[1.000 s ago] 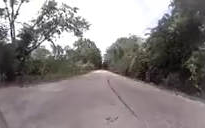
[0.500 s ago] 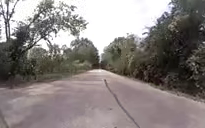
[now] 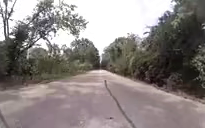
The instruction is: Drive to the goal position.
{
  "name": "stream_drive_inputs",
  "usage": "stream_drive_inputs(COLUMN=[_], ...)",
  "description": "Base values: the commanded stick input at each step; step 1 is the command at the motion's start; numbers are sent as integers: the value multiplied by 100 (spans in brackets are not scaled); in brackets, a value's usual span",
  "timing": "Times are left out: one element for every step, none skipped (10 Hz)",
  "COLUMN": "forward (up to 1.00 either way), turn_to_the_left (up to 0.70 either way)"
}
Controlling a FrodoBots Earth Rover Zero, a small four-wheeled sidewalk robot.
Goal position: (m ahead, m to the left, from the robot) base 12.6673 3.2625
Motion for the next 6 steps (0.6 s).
stream_drive_inputs(forward=[50, 50, 50, 50, 50, 50], turn_to_the_left=[0, 0, 0, 0, 0, 0])
